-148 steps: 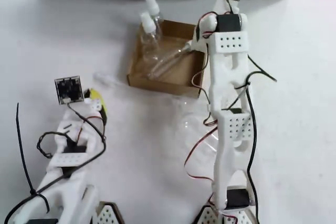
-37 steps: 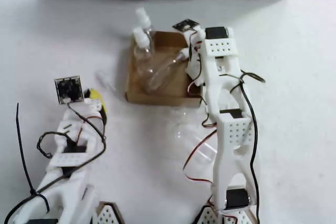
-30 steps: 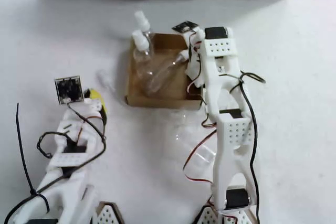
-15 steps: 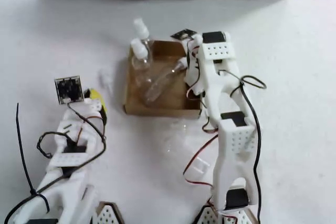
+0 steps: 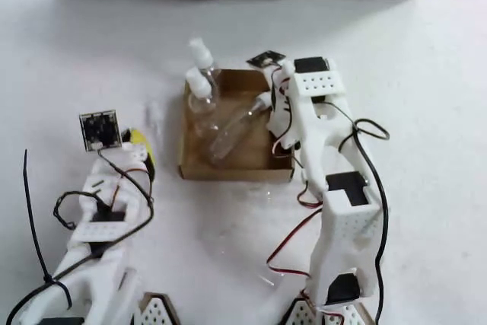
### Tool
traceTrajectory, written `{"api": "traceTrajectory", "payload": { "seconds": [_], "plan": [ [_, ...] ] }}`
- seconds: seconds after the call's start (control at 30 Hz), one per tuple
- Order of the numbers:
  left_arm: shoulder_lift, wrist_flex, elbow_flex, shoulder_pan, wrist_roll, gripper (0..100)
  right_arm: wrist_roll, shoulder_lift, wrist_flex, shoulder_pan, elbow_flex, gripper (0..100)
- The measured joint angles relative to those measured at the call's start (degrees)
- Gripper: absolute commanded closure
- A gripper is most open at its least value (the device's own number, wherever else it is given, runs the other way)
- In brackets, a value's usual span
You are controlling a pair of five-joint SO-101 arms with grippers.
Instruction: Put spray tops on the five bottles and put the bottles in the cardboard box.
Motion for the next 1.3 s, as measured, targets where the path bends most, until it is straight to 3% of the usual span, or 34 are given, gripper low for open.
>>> {"api": "traceTrajectory", "payload": {
  "seconds": [0.17,0.47,0.63,0.83,1.3],
  "plan": [
    [0.0,0.0,0.0,0.0,0.0,97,0.0,0.0,0.0,-0.3,0.0,81.3],
    [0.0,0.0,0.0,0.0,0.0,97,-1.1,-4.5,0.4,-0.3,0.0,81.5],
    [0.0,0.0,0.0,0.0,0.0,97,-7.2,-10.9,1.8,-0.3,0.0,82.0],
    [0.0,0.0,0.0,0.0,0.0,97,-18.8,-18.0,3.1,-0.3,0.0,94.5],
    [0.0,0.0,0.0,0.0,0.0,97,-41.9,-18.2,-9.1,-5.1,0.0,89.7]
  ]
}}
